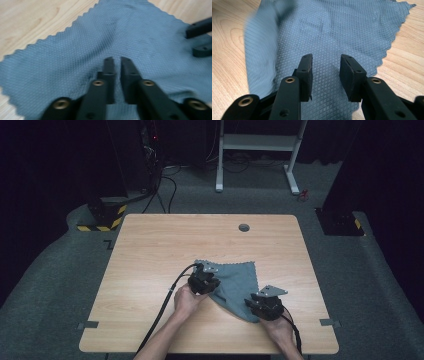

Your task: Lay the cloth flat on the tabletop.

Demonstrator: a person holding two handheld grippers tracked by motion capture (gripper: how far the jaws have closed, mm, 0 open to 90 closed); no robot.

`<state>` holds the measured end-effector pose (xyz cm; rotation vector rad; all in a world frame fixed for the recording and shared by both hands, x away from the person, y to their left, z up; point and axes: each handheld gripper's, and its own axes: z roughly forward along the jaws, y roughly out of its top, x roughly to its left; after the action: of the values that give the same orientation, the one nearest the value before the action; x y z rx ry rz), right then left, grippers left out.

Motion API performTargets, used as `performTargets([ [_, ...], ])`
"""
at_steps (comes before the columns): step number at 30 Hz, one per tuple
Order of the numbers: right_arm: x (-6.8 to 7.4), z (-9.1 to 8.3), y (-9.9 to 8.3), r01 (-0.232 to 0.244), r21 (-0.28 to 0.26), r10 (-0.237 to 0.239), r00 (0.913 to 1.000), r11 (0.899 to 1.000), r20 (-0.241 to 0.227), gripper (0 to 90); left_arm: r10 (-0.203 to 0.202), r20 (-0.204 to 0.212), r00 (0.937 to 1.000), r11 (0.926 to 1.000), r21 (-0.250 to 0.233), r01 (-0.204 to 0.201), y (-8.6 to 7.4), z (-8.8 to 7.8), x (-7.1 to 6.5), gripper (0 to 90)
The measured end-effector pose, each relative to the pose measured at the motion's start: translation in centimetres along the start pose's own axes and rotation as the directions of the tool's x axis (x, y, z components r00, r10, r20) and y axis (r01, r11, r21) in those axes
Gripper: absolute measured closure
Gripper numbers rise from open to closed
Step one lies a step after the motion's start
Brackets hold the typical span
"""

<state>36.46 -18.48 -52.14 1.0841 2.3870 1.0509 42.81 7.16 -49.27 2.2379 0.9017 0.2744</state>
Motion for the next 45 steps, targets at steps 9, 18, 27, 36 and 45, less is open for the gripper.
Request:
performTargets([
  [9, 0.1, 0.0, -0.2, 0.01, -0.011, -0.01, 0.9999, 1.0, 0.01, 63.1, 0.008, -0.043, 0.9991, 0.9993, -0.036, -0.01, -1.9, -2.2, -0.6, 71.4],
  [18, 0.4, 0.0, -0.2, 0.022, -0.008, -0.022, 0.9995, 1.0, 0.025, 62.9, -0.022, -0.071, 0.9972, 0.9997, 0.008, 0.023, -1.9, 0.6, 0.0, 69.2],
  [27, 0.4, 0.0, -0.2, 0.019, -0.007, -0.019, 0.9995, 1.0, 0.026, 62.9, 0.031, -0.035, 0.9989, 0.9991, 0.03, -0.029, -1.6, 0.5, -0.6, 89.5],
  [36, 0.4, 0.0, -0.2, 0.023, -0.009, -0.023, 0.9993, 1.0, 0.029, 61.9, -0.01, -0.007, 0.9999, 0.9996, -0.027, 0.01, -2.2, -3.9, -1.3, 90.0],
  [45, 0.5, 0.0, -0.2, 0.022, -0.011, -0.022, 0.999, 1.0, 0.04, 61.1, -0.075, -0.017, 0.9971, 0.9972, -0.009, 0.074, -6.7, -8.1, -3.2, 90.0],
])
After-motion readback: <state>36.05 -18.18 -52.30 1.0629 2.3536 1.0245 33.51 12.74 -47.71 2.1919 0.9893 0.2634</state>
